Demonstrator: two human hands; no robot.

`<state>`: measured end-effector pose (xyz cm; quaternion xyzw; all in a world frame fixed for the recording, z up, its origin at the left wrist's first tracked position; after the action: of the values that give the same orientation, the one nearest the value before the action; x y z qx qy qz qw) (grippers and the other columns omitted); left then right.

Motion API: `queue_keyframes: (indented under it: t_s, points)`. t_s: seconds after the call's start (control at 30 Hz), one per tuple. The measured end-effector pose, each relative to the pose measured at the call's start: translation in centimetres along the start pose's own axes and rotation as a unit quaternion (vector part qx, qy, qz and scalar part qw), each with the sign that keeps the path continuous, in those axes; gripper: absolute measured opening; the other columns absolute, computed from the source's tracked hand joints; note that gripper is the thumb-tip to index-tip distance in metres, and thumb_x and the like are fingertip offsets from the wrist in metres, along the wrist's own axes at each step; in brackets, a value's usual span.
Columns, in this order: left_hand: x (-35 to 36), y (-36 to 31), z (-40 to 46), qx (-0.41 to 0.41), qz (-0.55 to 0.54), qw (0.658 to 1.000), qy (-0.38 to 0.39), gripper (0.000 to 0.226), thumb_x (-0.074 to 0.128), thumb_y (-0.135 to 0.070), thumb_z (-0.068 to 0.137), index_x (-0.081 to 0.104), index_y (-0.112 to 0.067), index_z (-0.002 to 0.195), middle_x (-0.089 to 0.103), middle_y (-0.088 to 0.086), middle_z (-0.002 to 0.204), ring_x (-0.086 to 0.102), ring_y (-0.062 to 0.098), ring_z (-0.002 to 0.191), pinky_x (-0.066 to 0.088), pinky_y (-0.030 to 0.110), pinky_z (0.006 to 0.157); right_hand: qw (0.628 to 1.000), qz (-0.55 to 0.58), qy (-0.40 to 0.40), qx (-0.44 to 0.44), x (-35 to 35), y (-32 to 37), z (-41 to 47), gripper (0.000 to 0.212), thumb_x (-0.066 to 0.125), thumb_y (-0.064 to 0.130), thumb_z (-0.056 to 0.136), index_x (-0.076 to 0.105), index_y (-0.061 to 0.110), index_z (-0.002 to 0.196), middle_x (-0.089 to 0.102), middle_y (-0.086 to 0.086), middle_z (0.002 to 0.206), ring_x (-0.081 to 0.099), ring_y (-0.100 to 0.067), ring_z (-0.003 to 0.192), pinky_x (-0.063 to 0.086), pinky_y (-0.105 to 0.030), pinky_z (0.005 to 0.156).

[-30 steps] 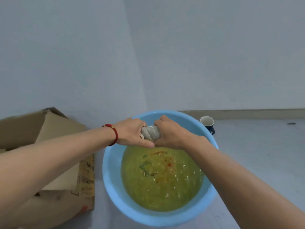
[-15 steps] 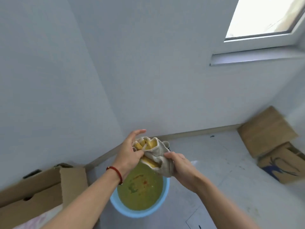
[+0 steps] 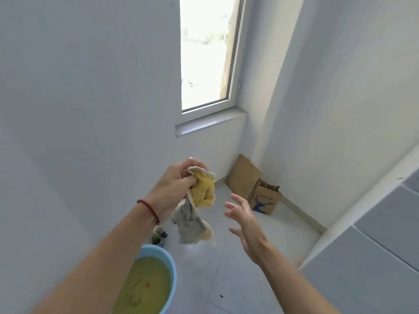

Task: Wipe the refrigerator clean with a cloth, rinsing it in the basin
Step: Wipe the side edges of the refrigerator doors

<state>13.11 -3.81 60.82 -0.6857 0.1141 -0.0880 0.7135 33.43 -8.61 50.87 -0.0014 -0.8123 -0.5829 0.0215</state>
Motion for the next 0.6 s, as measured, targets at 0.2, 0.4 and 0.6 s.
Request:
queue_keyframes:
  t_s: [0.2, 0.4, 0.6]
  points:
    - [7.6, -5.2, -0.1, 0.035, -0.011, 0.981, 0.192, 0.044, 0.042, 0.016, 0.084, 0.065, -0.012, 0.109, 0.059, 0.012, 0.089, 0.056, 0.021, 0.080, 0.049, 0.031, 0.069, 0.993, -0.028, 0.014, -0.115, -2.8, 3.1, -7.0, 0.046, 0.079, 0.031, 0.092, 0.062, 0.022, 0.134, 0.073, 0.006, 0.124, 0.068, -0.012, 0.119, 0.053, -0.032, 0.104]
    - [10.9, -5.0, -1.6, 0.113, 0.344, 0.932, 0.018, 0.026, 0.048, -0.005, 0.099, 0.061, -0.024, 0.112, 0.068, 0.001, 0.102, 0.067, 0.023, 0.095, 0.058, 0.044, 0.081, 0.978, -0.157, -0.001, -0.140, -12.0, 5.8, -14.9, 0.019, 0.077, 0.026, 0.095, 0.075, 0.007, 0.098, 0.077, -0.009, 0.090, 0.072, -0.016, 0.079, 0.056, -0.029, 0.068]
    - [21.7, -1.0, -5.6, 0.044, 0.201, 0.979, -0.010, 0.020, 0.048, -0.010, 0.106, 0.064, -0.021, 0.098, 0.071, 0.014, 0.093, 0.066, 0.023, 0.079, 0.053, 0.037, 0.064, 0.936, -0.310, -0.096, -0.133, -24.4, 4.1, -22.6, 0.020, 0.083, 0.037, 0.086, 0.074, 0.020, 0.091, 0.076, 0.001, 0.089, 0.072, -0.016, 0.085, 0.058, -0.038, 0.075]
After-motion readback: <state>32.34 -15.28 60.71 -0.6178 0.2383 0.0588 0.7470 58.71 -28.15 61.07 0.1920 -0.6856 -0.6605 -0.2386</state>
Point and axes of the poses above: each hand's wrist, its own z-axis towards the middle knuckle, its own x-axis out of the palm, y = z × x, the point moved 2 cm from there along z, towards the middle knuckle
